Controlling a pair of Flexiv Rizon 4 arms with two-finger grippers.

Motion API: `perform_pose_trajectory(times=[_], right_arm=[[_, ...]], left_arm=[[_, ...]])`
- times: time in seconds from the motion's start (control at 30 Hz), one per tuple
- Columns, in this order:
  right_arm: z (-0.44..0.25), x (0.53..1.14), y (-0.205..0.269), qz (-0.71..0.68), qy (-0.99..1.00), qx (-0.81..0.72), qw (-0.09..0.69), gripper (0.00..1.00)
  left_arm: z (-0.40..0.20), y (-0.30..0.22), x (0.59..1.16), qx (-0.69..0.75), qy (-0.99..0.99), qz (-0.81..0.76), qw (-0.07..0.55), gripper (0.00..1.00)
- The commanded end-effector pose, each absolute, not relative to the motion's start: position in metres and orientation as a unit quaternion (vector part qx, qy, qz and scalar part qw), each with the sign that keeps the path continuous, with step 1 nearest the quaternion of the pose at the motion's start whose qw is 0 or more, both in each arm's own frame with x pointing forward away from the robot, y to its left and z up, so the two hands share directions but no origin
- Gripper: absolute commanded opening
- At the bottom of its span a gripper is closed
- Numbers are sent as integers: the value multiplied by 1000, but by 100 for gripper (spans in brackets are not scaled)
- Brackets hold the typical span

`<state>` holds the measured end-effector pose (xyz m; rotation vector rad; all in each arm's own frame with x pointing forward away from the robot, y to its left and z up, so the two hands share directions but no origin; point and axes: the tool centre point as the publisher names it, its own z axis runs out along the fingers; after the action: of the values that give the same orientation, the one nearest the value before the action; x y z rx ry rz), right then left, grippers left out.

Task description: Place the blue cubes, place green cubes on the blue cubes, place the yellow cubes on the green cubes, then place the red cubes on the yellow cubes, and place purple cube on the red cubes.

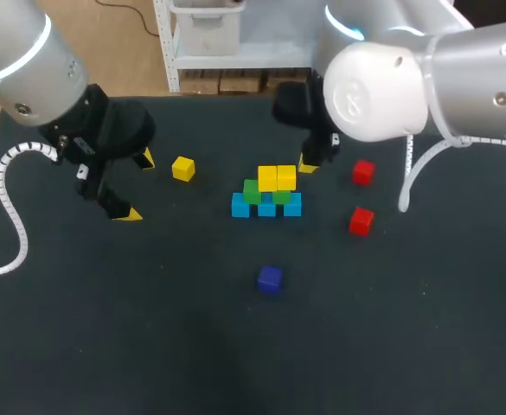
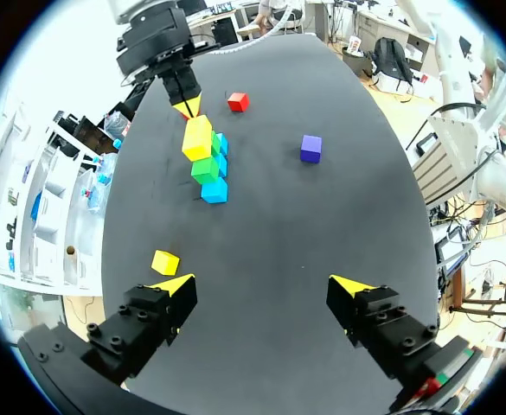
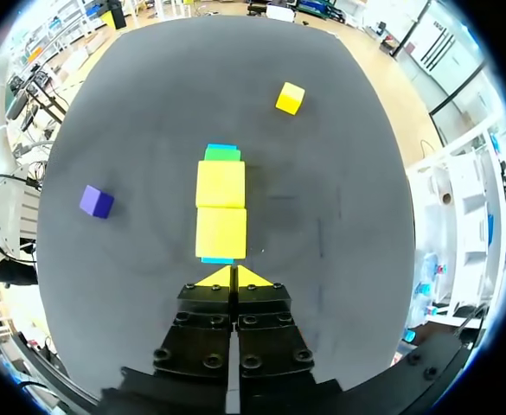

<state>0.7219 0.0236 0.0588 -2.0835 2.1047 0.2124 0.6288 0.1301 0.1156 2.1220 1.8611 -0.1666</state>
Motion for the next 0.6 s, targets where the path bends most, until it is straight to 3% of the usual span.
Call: perform_pose_trajectory(times=[0.03,0.6], right_arm=[[59,723,25,73,705,-700,85,0],[59,725,27,72,703,-702,84,0]], left_arm=[[115,131,629,742,649,-59,158,100],[115,131,629,742,649,-59,158,100]])
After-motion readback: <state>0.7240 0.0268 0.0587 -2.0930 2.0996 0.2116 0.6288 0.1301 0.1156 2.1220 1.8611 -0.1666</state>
